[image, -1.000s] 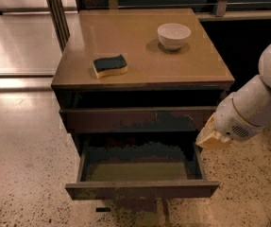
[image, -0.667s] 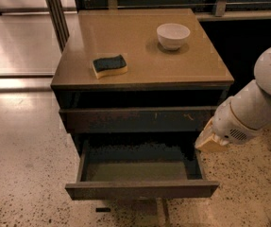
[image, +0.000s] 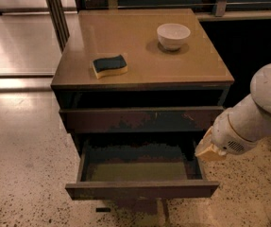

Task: Close middle drawer

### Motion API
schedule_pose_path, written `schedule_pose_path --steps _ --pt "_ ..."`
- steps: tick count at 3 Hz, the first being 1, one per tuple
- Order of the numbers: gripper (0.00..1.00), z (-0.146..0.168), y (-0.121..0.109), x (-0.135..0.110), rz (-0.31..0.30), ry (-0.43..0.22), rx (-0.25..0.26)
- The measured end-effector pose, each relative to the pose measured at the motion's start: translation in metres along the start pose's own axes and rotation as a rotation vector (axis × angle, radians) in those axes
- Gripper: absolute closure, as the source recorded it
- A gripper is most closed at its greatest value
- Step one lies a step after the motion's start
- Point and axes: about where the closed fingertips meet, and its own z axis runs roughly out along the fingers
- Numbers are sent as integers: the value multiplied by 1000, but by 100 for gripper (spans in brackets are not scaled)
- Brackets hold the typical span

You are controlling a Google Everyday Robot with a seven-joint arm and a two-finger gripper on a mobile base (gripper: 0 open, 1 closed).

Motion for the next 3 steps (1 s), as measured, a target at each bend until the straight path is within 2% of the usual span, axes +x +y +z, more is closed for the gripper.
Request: schedule_pose_path --steps 1,2,3 --pt "100 54 23 43 -16 24 11" --pt "100 127 60 99 21 59 -53" --pt "100 187 92 141 64 76 -170"
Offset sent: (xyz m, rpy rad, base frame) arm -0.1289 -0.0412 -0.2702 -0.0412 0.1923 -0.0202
